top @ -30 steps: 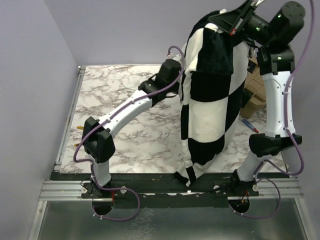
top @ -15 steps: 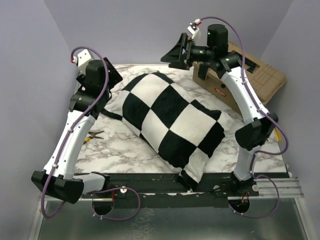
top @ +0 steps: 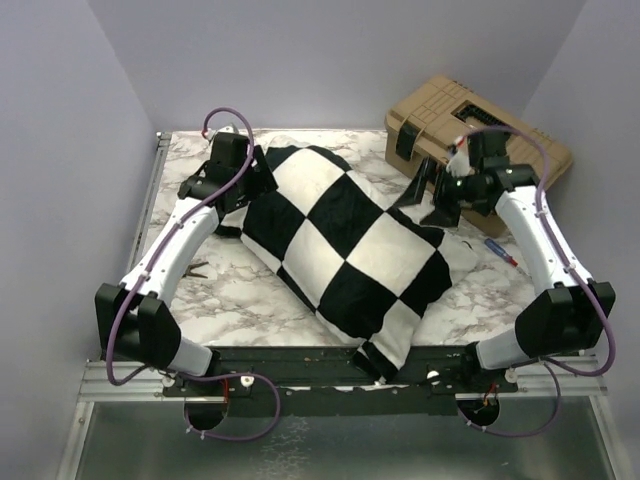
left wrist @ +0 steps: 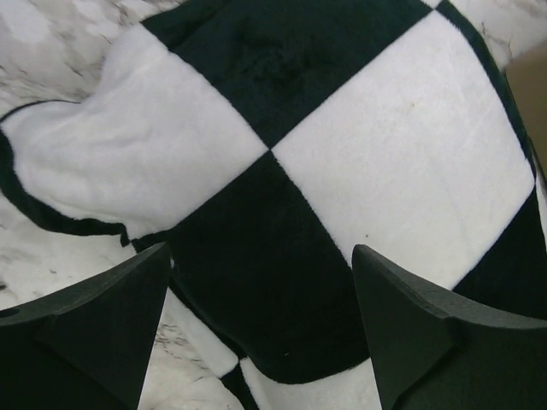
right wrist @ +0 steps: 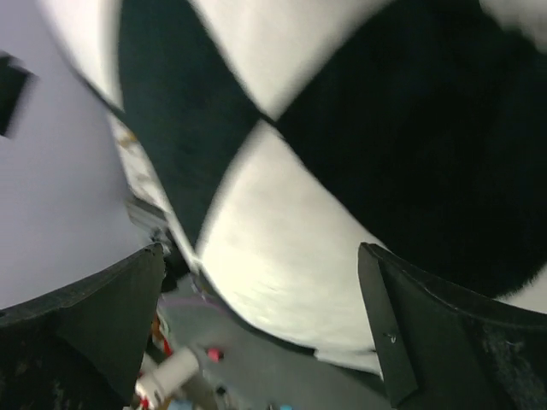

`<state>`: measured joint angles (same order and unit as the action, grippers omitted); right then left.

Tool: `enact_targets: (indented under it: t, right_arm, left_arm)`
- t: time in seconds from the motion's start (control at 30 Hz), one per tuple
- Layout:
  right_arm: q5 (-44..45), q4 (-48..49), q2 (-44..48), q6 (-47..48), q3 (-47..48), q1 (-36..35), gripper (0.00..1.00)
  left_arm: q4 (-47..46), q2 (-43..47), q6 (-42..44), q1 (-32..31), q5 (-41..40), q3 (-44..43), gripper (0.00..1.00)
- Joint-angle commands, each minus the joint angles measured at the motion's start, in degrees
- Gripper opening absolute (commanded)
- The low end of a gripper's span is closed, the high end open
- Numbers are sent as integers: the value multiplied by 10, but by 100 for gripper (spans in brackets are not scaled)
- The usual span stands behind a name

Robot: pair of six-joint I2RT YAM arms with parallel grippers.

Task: Put the pillow into the pillowcase
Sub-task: Reset both arms

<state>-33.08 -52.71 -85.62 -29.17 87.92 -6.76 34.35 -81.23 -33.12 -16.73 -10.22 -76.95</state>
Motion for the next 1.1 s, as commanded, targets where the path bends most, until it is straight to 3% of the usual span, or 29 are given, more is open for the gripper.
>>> enact_targets:
  t: [0.0,0.1,0.17,0.23,0.27,0.4,0.43,0.47,0.53,0.6,0.67,0.9,1.07]
  right_arm:
    - [-30,-37,50,15,-181,-6,99]
    - [-93,69,21,-29,-248,-35,83]
    - [-117,115,-38,-35,-212,-53,54]
    - [-103,125,-105,-29,-121,-59,11]
    - [-80,115,-134,-24,-55,-60,1]
    - [20,20,-260,35,330,-60,0]
    - [41,1,-286,46,406,-60,0]
    - [58,-18,-308,59,469,-59,12]
    - [87,-50,-325,83,528,-60,52]
    - [113,-46,-289,95,468,-60,81]
    - [149,14,-205,95,322,-60,98]
    - [411,235,104,66,-123,-56,100]
    - [582,325,217,49,-311,-47,100]
  left_arm:
    - [-31,-57,4,1,123,21,87]
    - [-54,-105,-8,1,166,50,79]
    - [-75,-105,-22,1,179,72,70]
    - [-96,-82,-26,0,179,93,61]
    - [-102,-66,-22,1,175,101,59]
    - [-107,16,2,3,123,125,59]
    - [-108,35,3,4,109,134,62]
    - [-109,56,3,7,86,143,67]
    - [-111,91,3,13,54,157,79]
    - [-112,121,10,22,29,169,85]
    - [-113,148,28,29,0,179,90]
    - [-191,238,140,55,-132,255,99]
    - [-378,284,188,72,-165,384,99]
